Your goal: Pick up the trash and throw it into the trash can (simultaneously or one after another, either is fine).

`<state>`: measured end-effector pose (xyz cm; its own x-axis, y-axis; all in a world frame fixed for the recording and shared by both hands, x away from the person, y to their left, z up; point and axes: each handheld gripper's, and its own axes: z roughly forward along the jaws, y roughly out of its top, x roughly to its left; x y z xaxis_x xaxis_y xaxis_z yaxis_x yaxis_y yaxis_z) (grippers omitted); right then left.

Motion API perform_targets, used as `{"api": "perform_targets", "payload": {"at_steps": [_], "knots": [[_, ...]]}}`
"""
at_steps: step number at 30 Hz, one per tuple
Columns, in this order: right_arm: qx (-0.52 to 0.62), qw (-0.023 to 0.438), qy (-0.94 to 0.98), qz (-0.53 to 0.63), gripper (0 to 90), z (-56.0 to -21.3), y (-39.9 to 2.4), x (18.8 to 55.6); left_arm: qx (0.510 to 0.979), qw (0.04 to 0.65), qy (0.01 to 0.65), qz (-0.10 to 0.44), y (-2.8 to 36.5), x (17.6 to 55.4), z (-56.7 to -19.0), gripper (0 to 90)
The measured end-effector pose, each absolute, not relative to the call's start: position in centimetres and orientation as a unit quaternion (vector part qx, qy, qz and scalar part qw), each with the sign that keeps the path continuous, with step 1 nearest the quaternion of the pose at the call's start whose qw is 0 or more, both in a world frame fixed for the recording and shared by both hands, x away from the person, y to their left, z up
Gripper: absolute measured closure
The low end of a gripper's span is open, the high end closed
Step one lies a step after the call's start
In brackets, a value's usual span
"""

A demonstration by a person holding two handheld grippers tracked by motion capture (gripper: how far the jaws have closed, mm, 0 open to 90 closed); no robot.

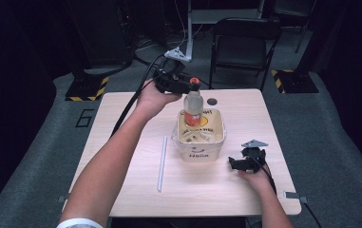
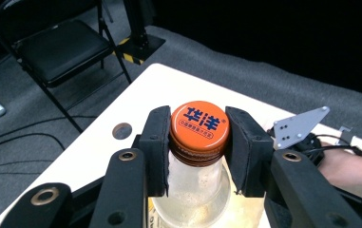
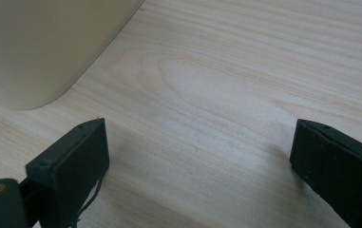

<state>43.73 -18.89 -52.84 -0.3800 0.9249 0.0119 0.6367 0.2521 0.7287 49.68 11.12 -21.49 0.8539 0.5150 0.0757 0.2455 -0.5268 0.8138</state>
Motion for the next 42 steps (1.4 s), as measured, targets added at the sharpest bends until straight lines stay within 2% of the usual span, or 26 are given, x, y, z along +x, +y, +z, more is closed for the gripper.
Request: {"api": "perform_targets", "payload": {"at_steps": [16, 42], "knots": [[0.510, 0.215, 0.764, 0.332, 4.8, -52.8, -18.9, 43.8, 0.859, 0.416, 0.259, 0.148, 11.1, 51.7, -25.7, 63.1], [0.508, 0.218, 0.765, 0.332, 4.8, -52.8, -19.0, 43.8, 0.861, 0.395, 0.280, 0.152, 11.0, 53.5, -29.0, 63.1]]}}
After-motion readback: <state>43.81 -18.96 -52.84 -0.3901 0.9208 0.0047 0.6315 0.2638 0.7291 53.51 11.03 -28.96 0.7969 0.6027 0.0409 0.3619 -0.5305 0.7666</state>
